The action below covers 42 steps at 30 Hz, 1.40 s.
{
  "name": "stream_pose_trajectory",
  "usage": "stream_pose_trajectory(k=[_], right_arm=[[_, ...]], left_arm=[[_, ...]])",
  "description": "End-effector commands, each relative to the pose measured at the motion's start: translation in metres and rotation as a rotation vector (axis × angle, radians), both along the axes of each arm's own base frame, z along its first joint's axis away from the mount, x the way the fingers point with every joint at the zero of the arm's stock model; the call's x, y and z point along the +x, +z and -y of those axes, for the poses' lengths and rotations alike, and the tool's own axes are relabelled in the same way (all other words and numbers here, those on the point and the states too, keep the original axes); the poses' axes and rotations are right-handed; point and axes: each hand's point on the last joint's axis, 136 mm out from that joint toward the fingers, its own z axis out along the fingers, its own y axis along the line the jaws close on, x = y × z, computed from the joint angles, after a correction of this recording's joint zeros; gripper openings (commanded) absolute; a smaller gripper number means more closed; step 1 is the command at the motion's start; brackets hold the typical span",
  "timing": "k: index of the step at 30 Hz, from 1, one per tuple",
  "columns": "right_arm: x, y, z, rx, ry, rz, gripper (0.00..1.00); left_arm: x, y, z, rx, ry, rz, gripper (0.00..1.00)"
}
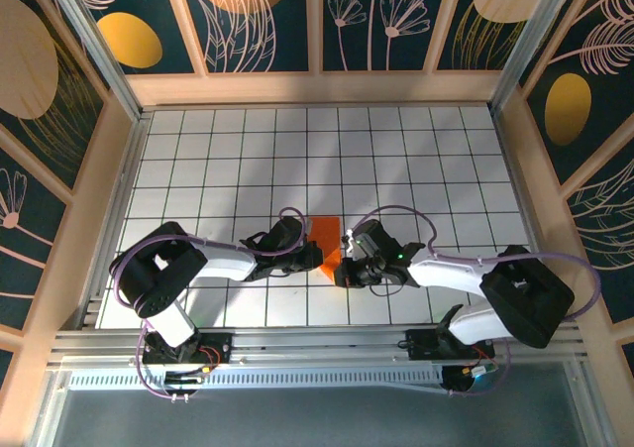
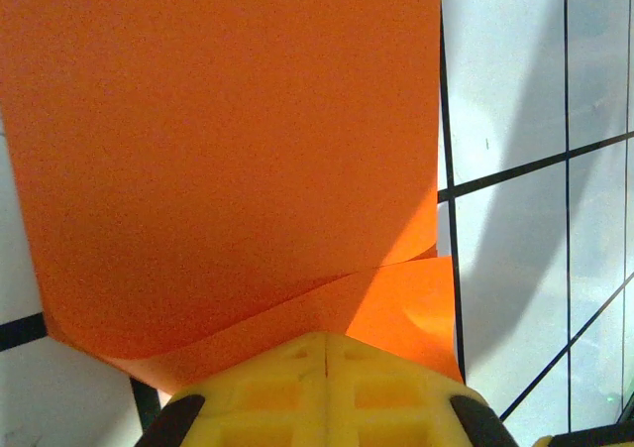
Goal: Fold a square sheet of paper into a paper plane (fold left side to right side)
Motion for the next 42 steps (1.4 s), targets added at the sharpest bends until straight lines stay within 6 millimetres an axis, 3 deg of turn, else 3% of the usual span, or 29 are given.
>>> stream_pose_trajectory(k=[1,20,25,30,35,42], right_arm=[[0.017,0.009,-0.009,0.015,-0.036,0.045,0.0],[0.008,-0.028,0.012,-0.127,-0.068,-0.03,0.0],[0.003,-0.036,0.02,-0.171,-0.072,-0.05,0.0],[0.001,-0.043,0.03,-0.222,-0.086,-0.057,0.0],[0.002,-0.046,0.035,-0.259,-0.096,-0.054,0.0],[0.0,-0.052,0.04,-0.302,-0.099,-0.055,0.0]], left_arm=[[-0.005,-0.022,-0.018,0.098,0.028,-0.045,0.0],[0.0,-0.01,-0.014,0.071,0.04,-0.024,0.04],[0.009,0.009,-0.011,0.052,0.057,0.022,0.11],[0.013,0.037,-0.009,-0.004,0.063,0.086,0.09],[0.002,0.052,-0.009,-0.112,0.036,0.125,0.01],[-0.018,0.058,0.005,-0.233,-0.021,0.111,0.0]])
